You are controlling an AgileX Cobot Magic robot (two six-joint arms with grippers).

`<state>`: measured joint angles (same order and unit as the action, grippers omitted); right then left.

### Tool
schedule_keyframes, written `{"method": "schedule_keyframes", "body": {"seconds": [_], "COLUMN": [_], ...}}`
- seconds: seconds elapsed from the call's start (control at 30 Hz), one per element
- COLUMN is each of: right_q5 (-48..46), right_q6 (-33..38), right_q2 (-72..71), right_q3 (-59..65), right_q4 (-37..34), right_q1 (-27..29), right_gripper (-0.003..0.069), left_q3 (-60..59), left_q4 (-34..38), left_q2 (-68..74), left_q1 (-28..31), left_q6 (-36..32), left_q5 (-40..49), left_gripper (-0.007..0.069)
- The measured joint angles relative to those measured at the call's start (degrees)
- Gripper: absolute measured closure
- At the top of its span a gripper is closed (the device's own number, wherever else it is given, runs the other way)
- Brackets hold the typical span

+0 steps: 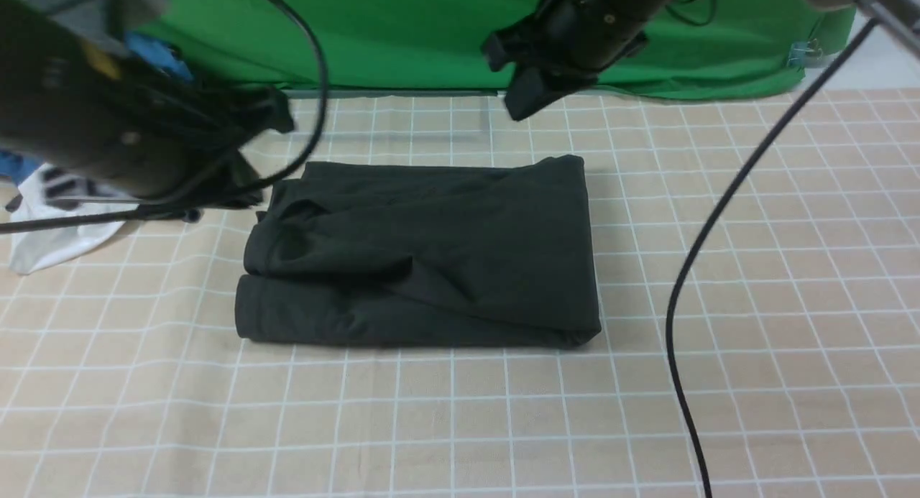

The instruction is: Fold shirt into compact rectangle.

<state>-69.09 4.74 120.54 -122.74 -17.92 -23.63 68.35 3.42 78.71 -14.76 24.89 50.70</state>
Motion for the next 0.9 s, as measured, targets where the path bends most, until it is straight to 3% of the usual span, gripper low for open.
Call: {"method": "schedule_keyframes", "body": {"seconds": [0.43,0.9], "right_q5": [0.9,7.6], "right_q6": [3.0,1.8], "right_q2": [-4.7,2.0], "right_q3": [14.4,25.4], "right_q4": [1.7,1.7], "right_q1": [0.4,0.4], "right_gripper": [0.0620,0.0608], "left_q3": [14.8,11.3], "left_q4": [1.0,-2.9], "left_q2": [28.9,33.7], "left_q1": [0.0,6.1], "left_q6": [-2.8,-3.0], "left_q5": [-3.4,2.6], "left_gripper": [0.0611,0.0611]}}
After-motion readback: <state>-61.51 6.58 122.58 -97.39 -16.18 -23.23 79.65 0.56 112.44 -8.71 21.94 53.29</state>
